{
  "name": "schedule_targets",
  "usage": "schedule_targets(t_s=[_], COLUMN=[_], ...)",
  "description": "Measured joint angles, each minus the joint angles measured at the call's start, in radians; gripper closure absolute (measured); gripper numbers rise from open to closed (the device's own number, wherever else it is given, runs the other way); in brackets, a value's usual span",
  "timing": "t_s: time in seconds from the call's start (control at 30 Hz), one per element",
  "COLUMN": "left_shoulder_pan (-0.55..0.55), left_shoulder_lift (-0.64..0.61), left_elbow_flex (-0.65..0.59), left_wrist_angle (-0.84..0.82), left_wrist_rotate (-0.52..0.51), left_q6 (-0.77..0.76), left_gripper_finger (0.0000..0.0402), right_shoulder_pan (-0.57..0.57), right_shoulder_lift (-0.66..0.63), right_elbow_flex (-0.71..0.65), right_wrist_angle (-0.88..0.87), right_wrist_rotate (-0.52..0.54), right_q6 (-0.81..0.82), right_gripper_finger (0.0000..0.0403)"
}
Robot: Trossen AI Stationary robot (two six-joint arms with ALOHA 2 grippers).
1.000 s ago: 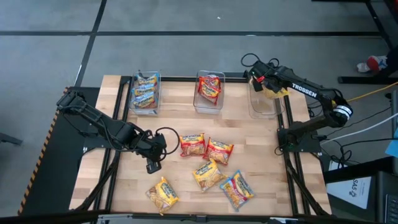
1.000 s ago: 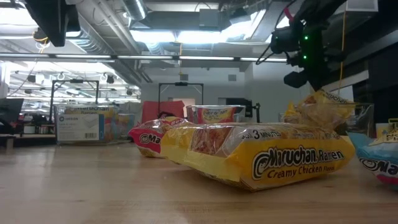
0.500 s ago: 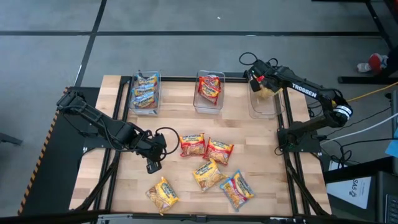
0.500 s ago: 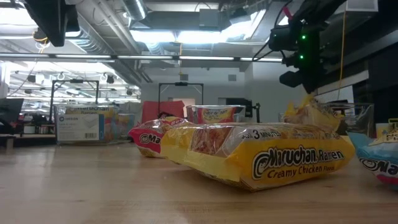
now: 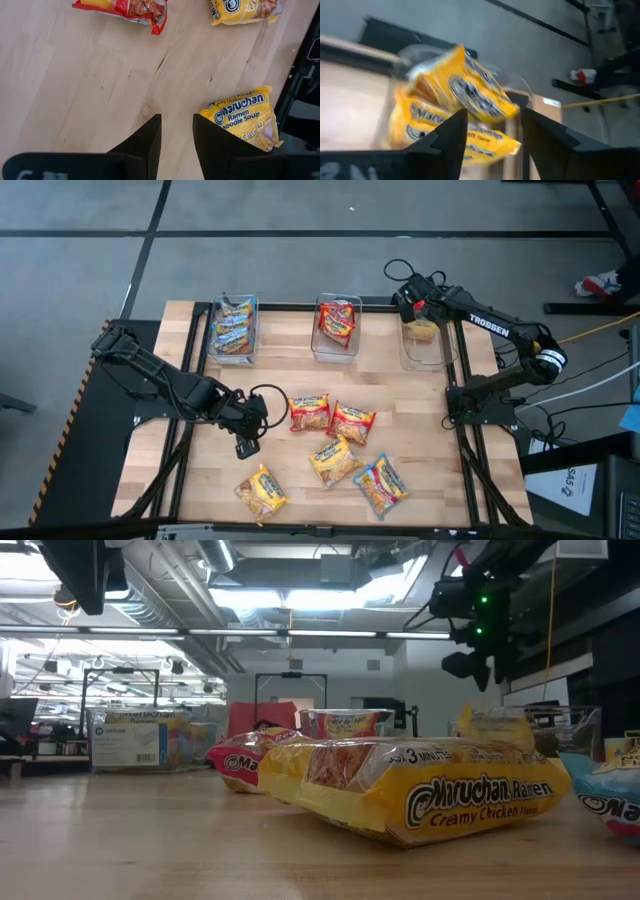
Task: Sort Maruchan noodles
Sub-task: Put the yellow noodle pack in the left transparent basket, then put the yellow noodle pack in the right transparent basket
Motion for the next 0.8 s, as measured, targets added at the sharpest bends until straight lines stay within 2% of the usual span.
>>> schedule_targets(t_s=[0.23, 0.33, 0.4, 0.57, 0.7, 0.77, 0.8], left_shoulder_pan=[0.0, 0.0, 0.0, 0.0, 0.0, 0.001, 0.001], left_shoulder_lift=[0.0, 0.0, 0.0, 0.0, 0.0, 0.0, 0.0], left_elbow_flex=[0.0, 0.0, 0.0, 0.0, 0.0, 0.0, 0.0], left_wrist_angle=[0.0, 0.0, 0.0, 0.0, 0.0, 0.0, 0.0], left_wrist_rotate=[0.0, 0.0, 0.0, -0.001, -0.004, -0.004, -0.004], left_q6=[-0.001, 0.0, 0.0, 0.005, 0.005, 0.005, 0.008], left_gripper_finger=[0.0297, 0.0297, 0.0297, 0.0297, 0.0297, 0.0297, 0.0297], right_shoulder_pan=[0.003, 0.002, 0.003, 0.028, 0.097, 0.168, 0.214], right_shoulder_lift=[0.0, 0.0, 0.0, -0.001, -0.005, -0.005, -0.005], right_elbow_flex=[0.0, 0.0, 0.0, 0.0, 0.001, 0.001, 0.001], right_wrist_angle=[0.124, 0.154, 0.183, 0.215, 0.133, 0.072, 0.049], right_wrist_rotate=[-0.18, -0.306, -0.457, -0.923, -1.293, -1.41, -1.422], right_q6=[0.005, 0.032, 0.032, 0.033, 0.036, 0.036, 0.037], right_gripper_finger=[0.019, 0.0195, 0.0199, 0.0209, 0.0215, 0.0217, 0.0217])
